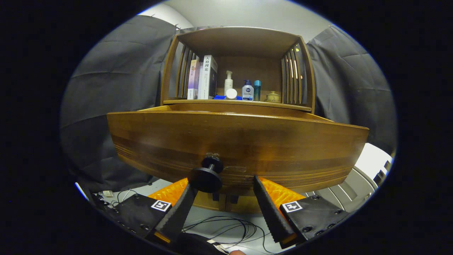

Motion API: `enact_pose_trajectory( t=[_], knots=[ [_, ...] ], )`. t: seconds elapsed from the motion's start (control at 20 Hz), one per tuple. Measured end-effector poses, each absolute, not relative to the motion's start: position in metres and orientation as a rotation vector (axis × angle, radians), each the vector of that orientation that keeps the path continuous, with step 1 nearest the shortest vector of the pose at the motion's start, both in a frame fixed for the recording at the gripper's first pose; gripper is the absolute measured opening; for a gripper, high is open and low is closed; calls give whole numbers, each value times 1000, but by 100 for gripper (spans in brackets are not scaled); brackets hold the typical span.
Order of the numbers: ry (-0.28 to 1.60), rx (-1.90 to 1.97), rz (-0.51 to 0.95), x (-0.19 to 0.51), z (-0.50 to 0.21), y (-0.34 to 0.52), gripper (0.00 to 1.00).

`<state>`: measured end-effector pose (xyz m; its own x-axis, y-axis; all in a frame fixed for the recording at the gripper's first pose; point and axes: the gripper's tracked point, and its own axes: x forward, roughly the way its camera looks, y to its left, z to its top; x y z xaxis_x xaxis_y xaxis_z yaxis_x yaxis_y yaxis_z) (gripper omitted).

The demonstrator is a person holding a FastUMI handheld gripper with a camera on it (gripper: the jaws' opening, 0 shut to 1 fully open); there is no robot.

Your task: Pull open the drawer, take out the items inside it, and place them on the countertop above the cabinet.

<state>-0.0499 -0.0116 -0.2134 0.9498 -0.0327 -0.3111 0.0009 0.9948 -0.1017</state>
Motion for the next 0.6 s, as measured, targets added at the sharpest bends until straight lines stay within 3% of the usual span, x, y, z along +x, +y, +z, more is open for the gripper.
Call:
enact_pose_trajectory(
  t=[0.6],
  knots=[
    [284, -106, -74, -34, -210, -21, 98]
  ],
)
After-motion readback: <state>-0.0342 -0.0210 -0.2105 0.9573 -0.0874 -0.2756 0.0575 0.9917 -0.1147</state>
